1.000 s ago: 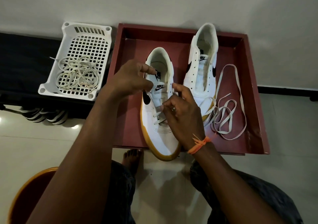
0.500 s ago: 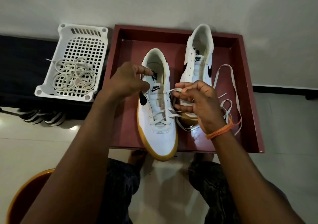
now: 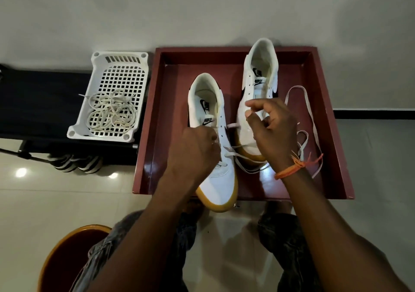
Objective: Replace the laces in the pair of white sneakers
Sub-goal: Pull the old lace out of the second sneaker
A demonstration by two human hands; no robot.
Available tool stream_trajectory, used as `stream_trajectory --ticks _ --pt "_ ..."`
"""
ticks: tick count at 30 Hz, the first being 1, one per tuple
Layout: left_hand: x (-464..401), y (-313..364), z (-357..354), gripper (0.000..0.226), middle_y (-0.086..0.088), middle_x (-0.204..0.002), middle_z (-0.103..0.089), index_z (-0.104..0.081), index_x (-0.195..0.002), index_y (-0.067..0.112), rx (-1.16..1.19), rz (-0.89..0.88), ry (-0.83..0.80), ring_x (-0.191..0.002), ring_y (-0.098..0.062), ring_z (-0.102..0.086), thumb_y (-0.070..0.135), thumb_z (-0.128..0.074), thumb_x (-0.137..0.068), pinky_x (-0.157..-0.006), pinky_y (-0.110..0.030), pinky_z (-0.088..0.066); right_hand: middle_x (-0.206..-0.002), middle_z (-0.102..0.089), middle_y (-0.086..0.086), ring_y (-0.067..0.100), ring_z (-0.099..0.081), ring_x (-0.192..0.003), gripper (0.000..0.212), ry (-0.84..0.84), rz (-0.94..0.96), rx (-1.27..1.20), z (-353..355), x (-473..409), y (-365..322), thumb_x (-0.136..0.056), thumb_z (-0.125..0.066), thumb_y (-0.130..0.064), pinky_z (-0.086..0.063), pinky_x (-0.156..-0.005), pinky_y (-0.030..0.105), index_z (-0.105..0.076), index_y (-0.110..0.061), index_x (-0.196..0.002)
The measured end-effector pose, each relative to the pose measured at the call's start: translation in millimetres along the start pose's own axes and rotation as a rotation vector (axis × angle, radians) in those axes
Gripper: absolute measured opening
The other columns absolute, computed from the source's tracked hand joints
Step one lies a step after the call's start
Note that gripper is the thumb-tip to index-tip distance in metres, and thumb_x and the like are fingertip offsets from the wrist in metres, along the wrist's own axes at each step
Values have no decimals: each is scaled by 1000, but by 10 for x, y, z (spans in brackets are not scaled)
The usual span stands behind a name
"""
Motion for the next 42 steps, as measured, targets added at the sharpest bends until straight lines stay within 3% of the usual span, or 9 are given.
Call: stream_trajectory --ticks 6,14,19,21,25,29,33,36,42 --pt "55 -80 -234 22 -5 -71 -67 -64 -81 10 184 10 -91 -62 -22 -65 12 -49 -96 -60 -39 -56 -89 -55 5 22 -56 -80 47 -521 288 163 -641 360 -329 -93 -35 -27 -51 -64 39 -63 -21 -130" --pt "227 -430 -107 25 7 -55 -53 -65 -73 7 543 183 -295 -46 -5 -43 21 -60 -93 -47 -23 -37 -90 -63 4 19 -64 -82 28 -443 245 158 -531 242 -237 -88 -58 2 -56 -71 39 -76 -13 -104" --pt "354 -726 194 23 6 -57 -55 -65 -68 17 447 296 2 -49 -5 -45 25 -69 -89 -50 -18 -36 -90 -64 3 16 -63 -84 33 -433 196 122 -528 225 -178 -87 -60 5 -49 -77 19 -76 -17 -107" --pt "301 -503 344 18 10 -62 -58 -63 -74 23 327 210 147 -54 0 -50 32 -70 -88 -51 -15 -37 -91 -65 3 13 -61 -84 34 -439 183 115 -523 215 -153 -89 -61 2 -45 -77 12 -75 -20 -110" --pt "119 -93 25 16 3 -80 -70 -75 -98 21 151 47 12 -70 -9 -65 33 -69 -88 -62 -26 -53 -96 -74 0 5 -65 -87 33 -422 106 16 -419 207 -145 -91 -61 -4 -52 -82 17 -72 -20 -118" --pt "-2 8 -176 21 -2 -67 -62 -66 -71 9 127 -3 -33 -66 -19 -60 21 -66 -88 -55 -27 -45 -75 -74 -6 3 -68 -67 7 -276 -72 -13 -211 122 -36 -84 -74 -19 -56 -68 26 -78 -18 -89" --pt "-86 -83 -230 27 2 -65 -60 -65 -64 11 138 54 -162 -65 -18 -60 24 -69 -88 -59 -32 -51 -54 -62 -2 12 -60 -51 46 -406 -199 285 -234 461 148 -75 -70 -62 -51 -54 31 -71 -17 -66" --pt "-150 -86 -236 29 8 -63 -62 -65 -60 14 185 74 -295 -63 -9 -59 23 -72 -86 -61 -27 -44 -67 -65 -2 14 -61 -66 51 -560 -247 387 -390 886 206 -75 -66 -69 -48 -61 32 -72 -18 -81" --pt "-141 -168 -153 13 -3 -75 -71 -73 -76 6 285 175 -321 -74 -15 -66 17 -76 -82 -70 -32 -53 -118 -67 6 28 -62 -107 61 -349 -270 396 -467 1142 145 -82 -63 -62 -53 -86 42 -60 -21 -126"
Point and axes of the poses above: each hand's wrist, its own x-axis away from the middle knuckle, its own z-axis out of the back of the hand, y = z × x, the point moved 9 cm from there along -x, towards the middle knuckle
